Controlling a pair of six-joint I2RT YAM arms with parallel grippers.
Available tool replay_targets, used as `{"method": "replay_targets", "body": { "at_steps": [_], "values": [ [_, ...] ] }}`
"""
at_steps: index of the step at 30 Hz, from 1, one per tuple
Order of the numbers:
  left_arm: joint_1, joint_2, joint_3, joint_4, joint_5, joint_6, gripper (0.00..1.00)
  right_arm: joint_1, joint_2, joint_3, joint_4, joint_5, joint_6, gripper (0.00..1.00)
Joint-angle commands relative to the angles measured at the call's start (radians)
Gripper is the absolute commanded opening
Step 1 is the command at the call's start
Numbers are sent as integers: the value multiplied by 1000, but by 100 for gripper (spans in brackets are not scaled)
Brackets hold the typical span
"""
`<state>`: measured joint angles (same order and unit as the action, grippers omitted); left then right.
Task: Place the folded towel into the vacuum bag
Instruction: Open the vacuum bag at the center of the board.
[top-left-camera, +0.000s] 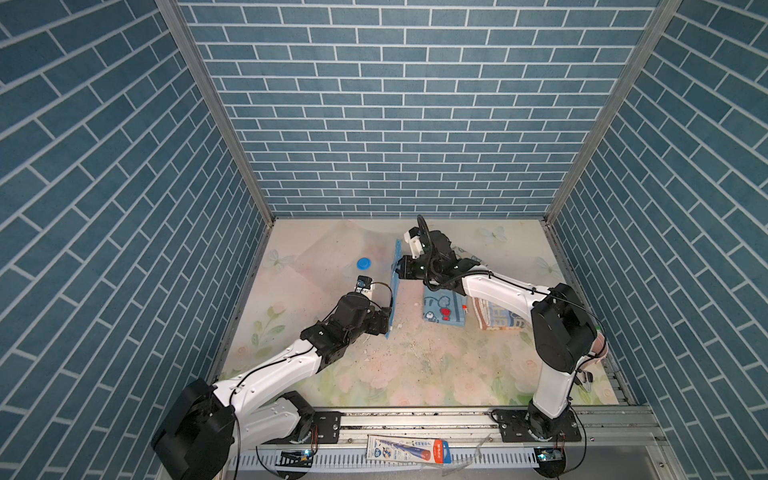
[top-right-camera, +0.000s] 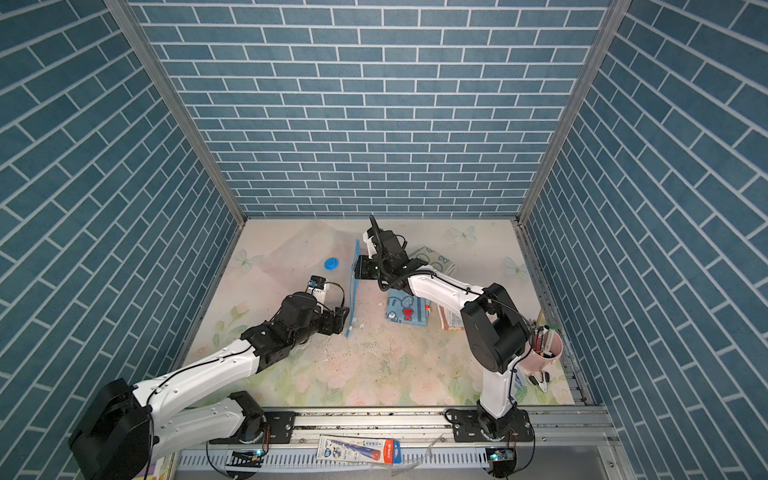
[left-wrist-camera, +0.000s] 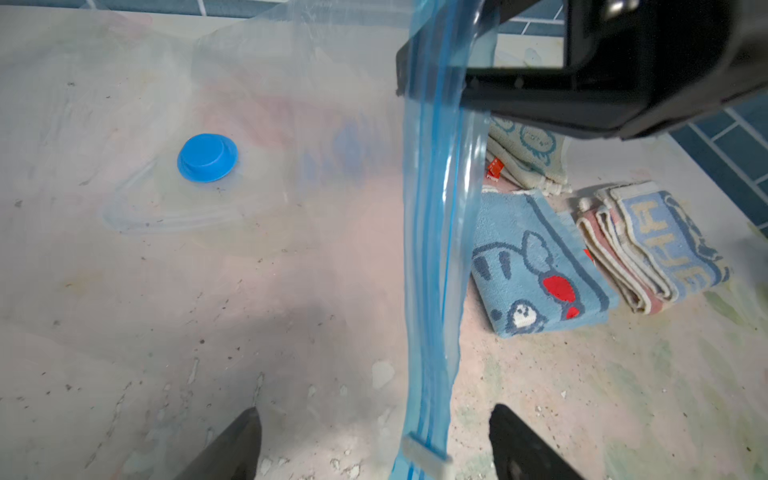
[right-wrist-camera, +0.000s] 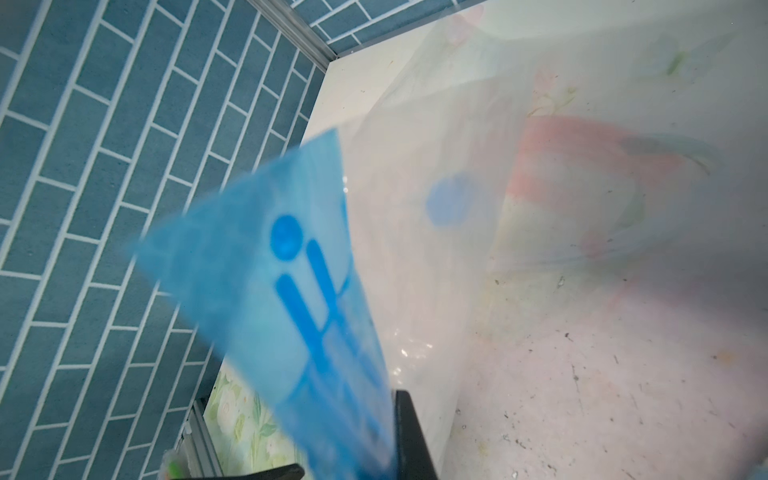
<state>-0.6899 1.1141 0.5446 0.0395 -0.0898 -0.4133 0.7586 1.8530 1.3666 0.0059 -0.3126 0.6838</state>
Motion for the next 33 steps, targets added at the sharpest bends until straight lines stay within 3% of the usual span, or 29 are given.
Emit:
{"method": "replay_targets", "body": {
  "at_steps": [1,8,17,33],
  "values": [
    [-7,26,4,94,-15,-58,87,10,13,32,-23,-23,-1,0],
    [-7,73,6,127,-67,-95,83,19,12,26,-17,-19,0,0],
    [-7,135,16,109,-125,-130,70,23,-14,-7,1,-8,2,0],
    [6,206,113,-82,-20,-86,49,24,-33,-39,84,-5,8,0]
  ]
}}
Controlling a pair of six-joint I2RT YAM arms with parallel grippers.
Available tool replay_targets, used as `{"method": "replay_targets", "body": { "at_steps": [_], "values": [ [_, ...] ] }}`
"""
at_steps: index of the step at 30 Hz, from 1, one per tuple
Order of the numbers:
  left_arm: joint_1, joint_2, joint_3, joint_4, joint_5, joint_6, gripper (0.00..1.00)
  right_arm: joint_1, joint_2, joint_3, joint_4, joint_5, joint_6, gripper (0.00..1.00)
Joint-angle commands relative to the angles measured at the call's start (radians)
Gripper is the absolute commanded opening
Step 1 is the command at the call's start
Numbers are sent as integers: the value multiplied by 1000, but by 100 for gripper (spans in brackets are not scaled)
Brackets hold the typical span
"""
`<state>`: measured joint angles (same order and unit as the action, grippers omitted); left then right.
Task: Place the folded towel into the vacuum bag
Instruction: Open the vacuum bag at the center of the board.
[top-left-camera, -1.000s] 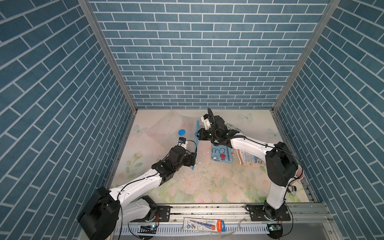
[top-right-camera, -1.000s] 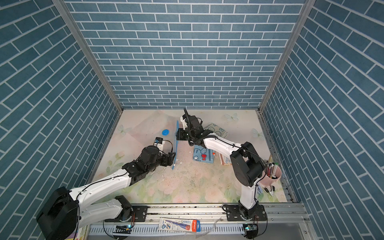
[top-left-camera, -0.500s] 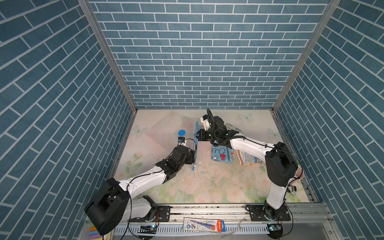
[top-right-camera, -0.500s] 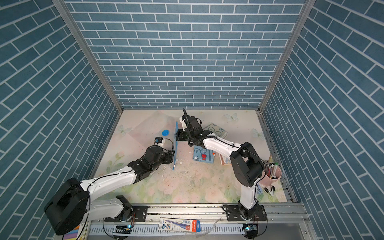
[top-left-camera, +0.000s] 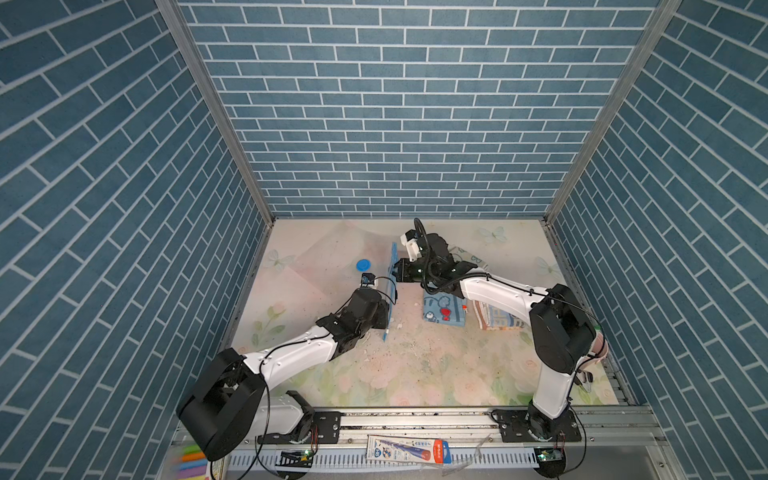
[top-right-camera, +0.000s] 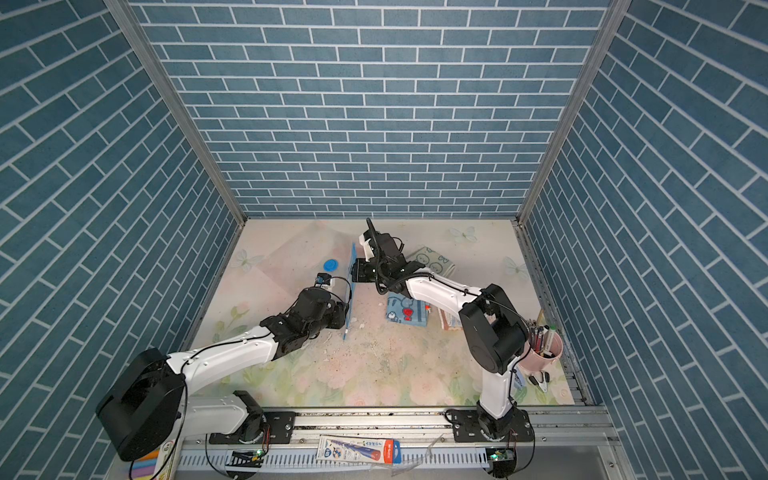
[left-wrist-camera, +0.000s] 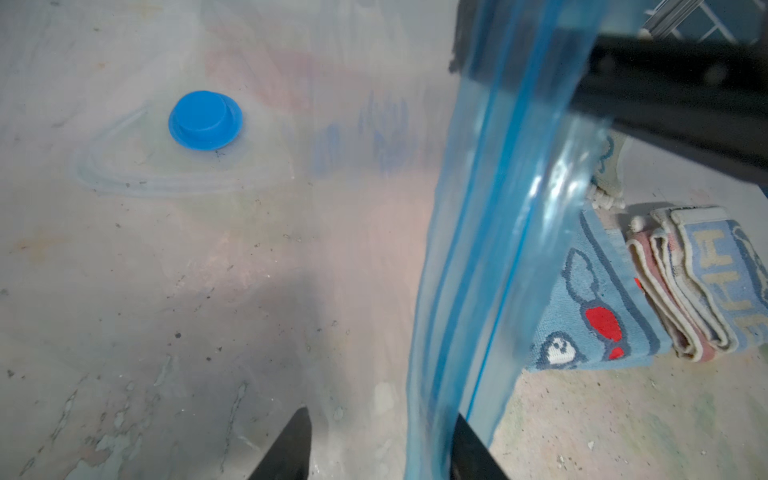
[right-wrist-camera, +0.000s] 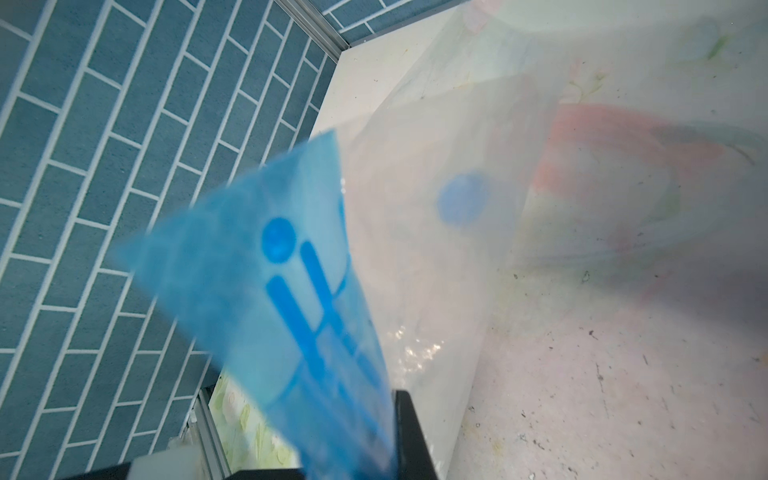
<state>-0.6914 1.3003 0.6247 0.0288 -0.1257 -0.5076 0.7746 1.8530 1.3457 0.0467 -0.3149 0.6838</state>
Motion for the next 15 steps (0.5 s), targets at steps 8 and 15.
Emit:
{"method": "replay_targets", "body": {
  "at_steps": [8,15],
  "values": [
    [15,48,69,-161,-4,-1,55,8,-67,-45,83,13,14,0],
    [16,79,166,-292,-73,16,45,8,-77,-36,90,5,22,0]
  ]
}}
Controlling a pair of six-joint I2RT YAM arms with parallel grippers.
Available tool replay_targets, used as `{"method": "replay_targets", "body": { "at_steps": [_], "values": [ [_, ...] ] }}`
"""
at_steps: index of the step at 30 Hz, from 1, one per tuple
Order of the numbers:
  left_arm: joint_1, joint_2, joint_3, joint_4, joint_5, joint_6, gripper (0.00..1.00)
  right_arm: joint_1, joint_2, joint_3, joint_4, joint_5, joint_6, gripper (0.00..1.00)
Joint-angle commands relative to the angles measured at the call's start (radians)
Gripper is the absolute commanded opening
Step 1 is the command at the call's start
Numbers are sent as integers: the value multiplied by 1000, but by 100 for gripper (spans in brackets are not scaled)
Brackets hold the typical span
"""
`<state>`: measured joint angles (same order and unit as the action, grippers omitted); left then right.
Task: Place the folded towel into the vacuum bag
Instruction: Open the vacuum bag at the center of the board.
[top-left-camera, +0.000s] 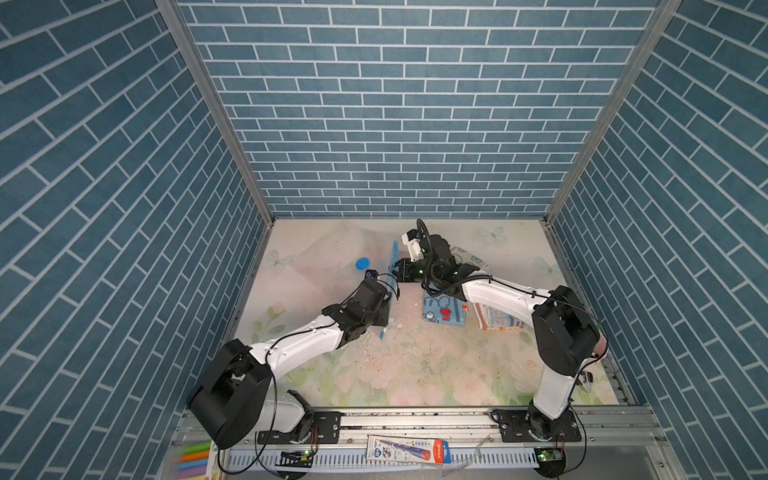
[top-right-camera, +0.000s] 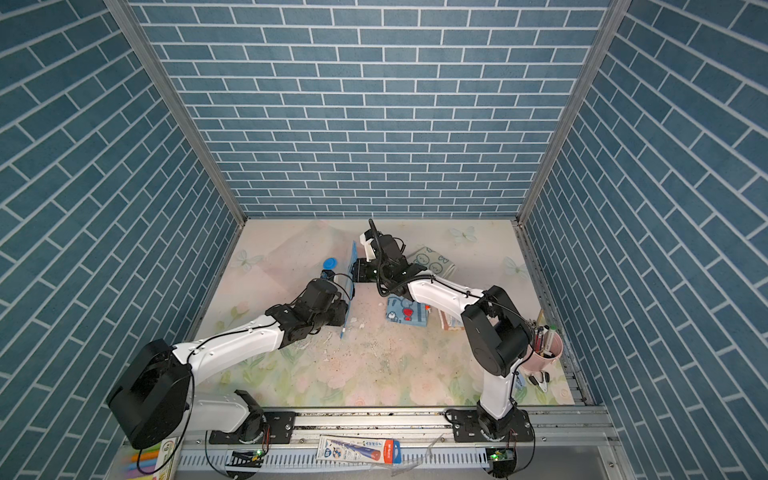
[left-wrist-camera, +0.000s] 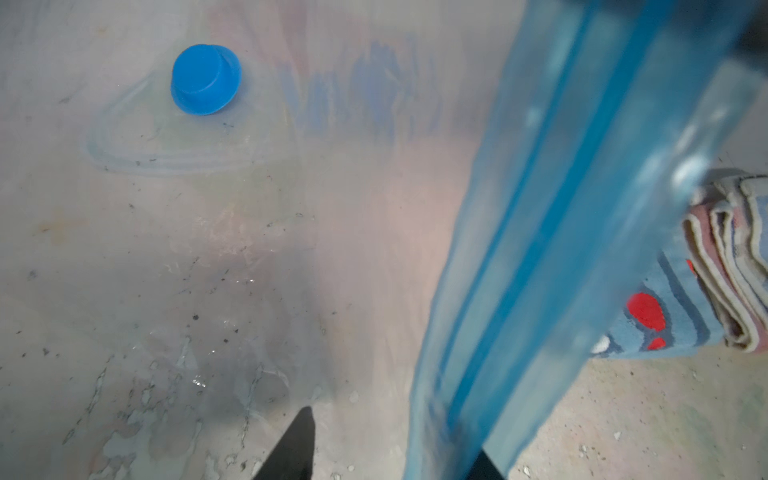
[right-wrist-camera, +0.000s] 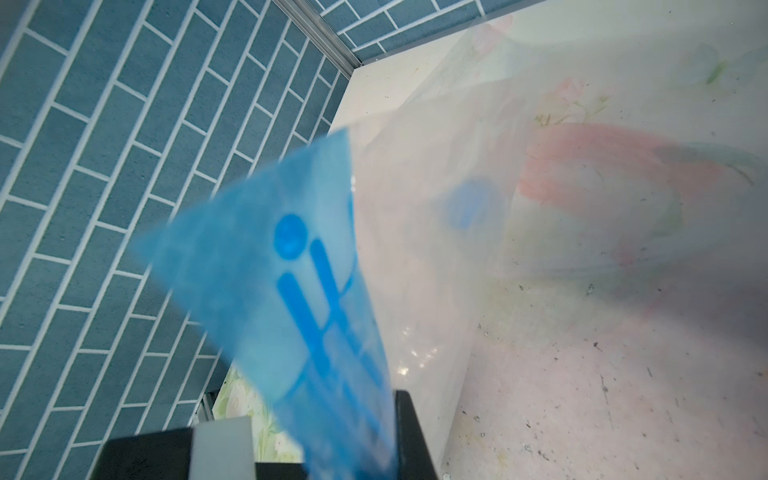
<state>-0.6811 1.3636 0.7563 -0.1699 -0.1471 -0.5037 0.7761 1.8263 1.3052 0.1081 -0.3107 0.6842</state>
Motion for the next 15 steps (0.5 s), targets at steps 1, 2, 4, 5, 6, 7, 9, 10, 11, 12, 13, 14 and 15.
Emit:
{"method": "replay_targets", "body": {
  "at_steps": [1,2,4,5,6,7,9,10,11,12,13,14,15],
  "values": [
    [6,19,40,-98,-52,16,44,7,-52,5,29,2,21,0],
    [8,23,42,-94,-49,20,44,7,-54,5,29,4,21,0],
    [8,25,44,-96,-46,25,42,6,-55,6,28,4,21,0],
    [9,28,46,-101,-46,26,41,6,-57,6,28,5,23,0],
    [9,30,49,-105,-49,31,40,7,-57,8,25,5,24,0],
    [9,31,51,-110,-52,31,40,6,-57,8,26,5,24,0],
    [11,31,54,-123,-59,37,38,5,-60,9,25,10,26,0],
    [11,30,56,-131,-63,41,37,4,-62,11,23,12,26,0],
    [10,30,59,-139,-65,47,37,5,-65,11,22,18,26,0],
    [11,26,59,-141,-65,54,38,5,-66,11,21,22,26,0],
    [11,21,55,-139,-64,60,38,4,-66,13,21,25,26,0],
    [11,16,53,-140,-63,67,38,3,-66,14,21,27,26,0],
    [12,10,50,-138,-59,72,38,4,-67,17,20,28,26,0]
  ]
}}
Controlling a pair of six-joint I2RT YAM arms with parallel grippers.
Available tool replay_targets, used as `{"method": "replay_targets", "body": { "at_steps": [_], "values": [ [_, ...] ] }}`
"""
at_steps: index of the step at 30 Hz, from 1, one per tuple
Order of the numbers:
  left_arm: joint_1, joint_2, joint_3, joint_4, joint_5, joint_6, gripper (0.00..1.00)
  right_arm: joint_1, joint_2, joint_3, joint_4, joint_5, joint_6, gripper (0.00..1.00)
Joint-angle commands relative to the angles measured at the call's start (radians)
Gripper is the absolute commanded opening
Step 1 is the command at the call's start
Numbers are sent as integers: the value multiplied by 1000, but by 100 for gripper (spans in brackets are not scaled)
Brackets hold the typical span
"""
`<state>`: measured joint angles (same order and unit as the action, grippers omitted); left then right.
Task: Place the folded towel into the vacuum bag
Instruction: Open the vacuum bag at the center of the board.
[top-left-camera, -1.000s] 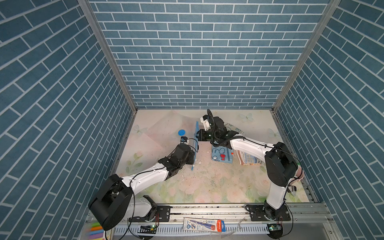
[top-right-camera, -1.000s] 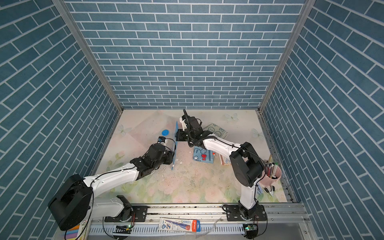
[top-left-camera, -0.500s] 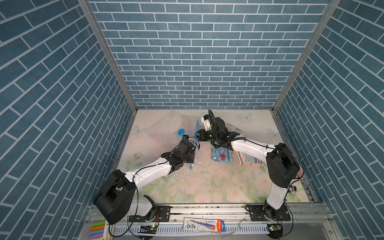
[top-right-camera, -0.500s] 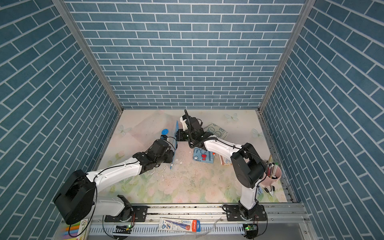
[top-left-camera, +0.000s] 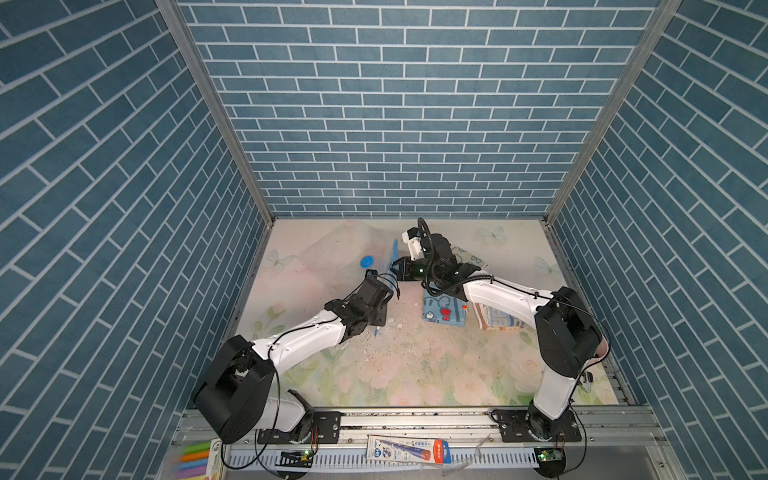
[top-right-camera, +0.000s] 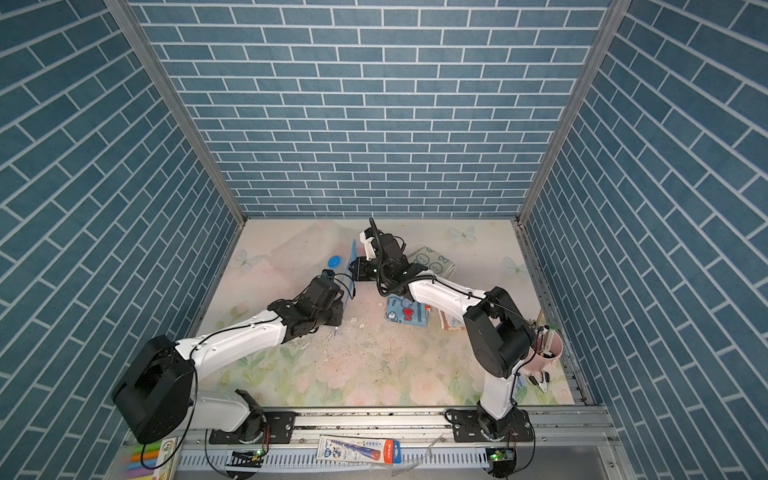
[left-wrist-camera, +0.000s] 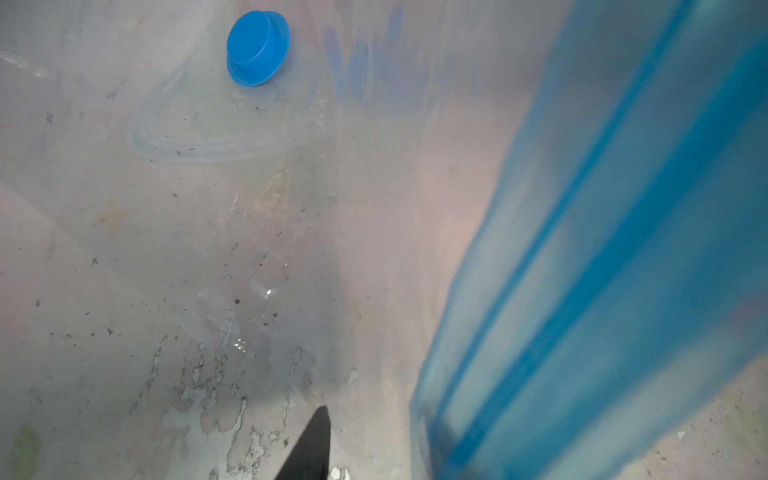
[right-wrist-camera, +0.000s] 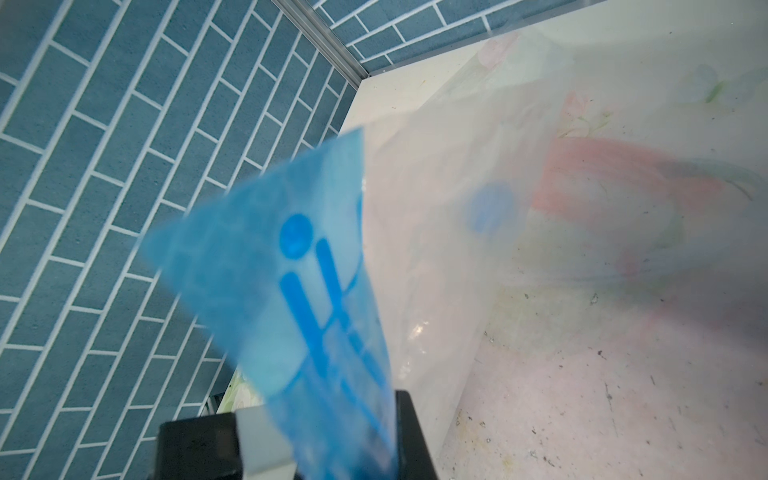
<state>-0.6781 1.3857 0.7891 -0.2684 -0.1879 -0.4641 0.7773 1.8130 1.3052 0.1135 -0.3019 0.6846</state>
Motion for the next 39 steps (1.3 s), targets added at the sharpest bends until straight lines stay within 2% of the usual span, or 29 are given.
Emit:
{"method": "replay_targets", "body": {
  "at_steps": [1,10,16,20,24,30,39],
  "values": [
    [9,-15,14,-39,-15,36,38,2,-52,18,15,20,26,0],
    [34,-8,-8,-8,23,29,26,2,-35,27,14,9,32,0],
    [43,-17,-10,22,51,45,12,2,-16,37,7,1,39,0],
    [43,-40,11,6,37,97,0,2,-1,49,-39,16,44,0],
    [41,-60,44,-26,-66,169,0,2,20,69,-91,32,52,0],
    [34,-80,73,-3,-157,219,0,4,47,86,-126,39,59,0],
    [-37,-63,116,-6,-297,291,0,4,69,83,-143,65,74,0]
  ]
}}
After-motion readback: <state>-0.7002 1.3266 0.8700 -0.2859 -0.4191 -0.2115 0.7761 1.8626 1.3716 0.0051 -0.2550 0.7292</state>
